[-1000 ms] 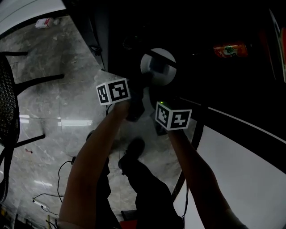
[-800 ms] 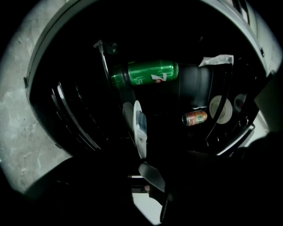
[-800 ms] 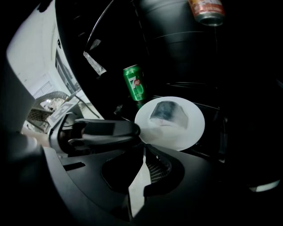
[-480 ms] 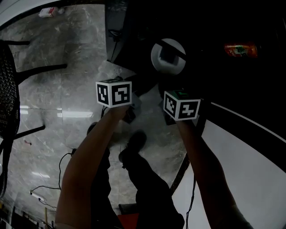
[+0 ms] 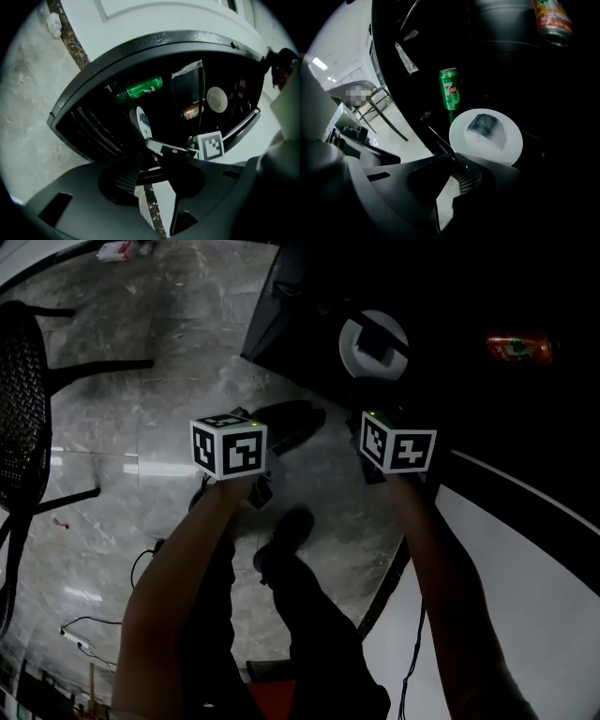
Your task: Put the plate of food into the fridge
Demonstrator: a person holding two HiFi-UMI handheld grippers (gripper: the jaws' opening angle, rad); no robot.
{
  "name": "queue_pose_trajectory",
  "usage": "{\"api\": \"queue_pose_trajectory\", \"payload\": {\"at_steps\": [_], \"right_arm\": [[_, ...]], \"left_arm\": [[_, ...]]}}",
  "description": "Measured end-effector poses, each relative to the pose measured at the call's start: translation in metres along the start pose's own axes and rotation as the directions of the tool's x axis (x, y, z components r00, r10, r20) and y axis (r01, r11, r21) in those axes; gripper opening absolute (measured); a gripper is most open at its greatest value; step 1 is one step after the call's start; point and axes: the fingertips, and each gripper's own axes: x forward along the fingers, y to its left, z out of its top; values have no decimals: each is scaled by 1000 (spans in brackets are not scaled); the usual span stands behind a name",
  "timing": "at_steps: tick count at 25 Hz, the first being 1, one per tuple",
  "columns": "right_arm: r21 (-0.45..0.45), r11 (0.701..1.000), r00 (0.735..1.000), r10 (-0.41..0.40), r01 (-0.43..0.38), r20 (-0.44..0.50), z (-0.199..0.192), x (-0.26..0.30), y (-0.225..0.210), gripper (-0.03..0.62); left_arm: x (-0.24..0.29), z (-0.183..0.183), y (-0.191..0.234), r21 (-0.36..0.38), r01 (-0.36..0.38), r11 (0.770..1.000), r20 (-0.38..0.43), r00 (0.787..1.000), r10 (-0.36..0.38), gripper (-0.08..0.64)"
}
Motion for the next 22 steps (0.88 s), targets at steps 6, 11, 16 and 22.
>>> {"api": "queue_pose_trajectory", "payload": {"at_steps": [6,11,16,22], "right_arm": [[16,999,999,48,-49,12,1,-19,21,32],[46,997,998,64,-63,-15,-5,-40,40,32],[92,994,997,60,-55,-51,-4,-74,68,32],[156,986,996,65,-55,-59,6,-112,90,32]], "left_arm": [[-25,-10,-3,13,-42,999,-18,999,42,135],[-40,-6,-15,49,-93,994,-31,995,95,135],[-61,10,-32,73,-170,983,1,985,171,133],[-81,28,-62,108,-190,976,15,982,190,115]]}}
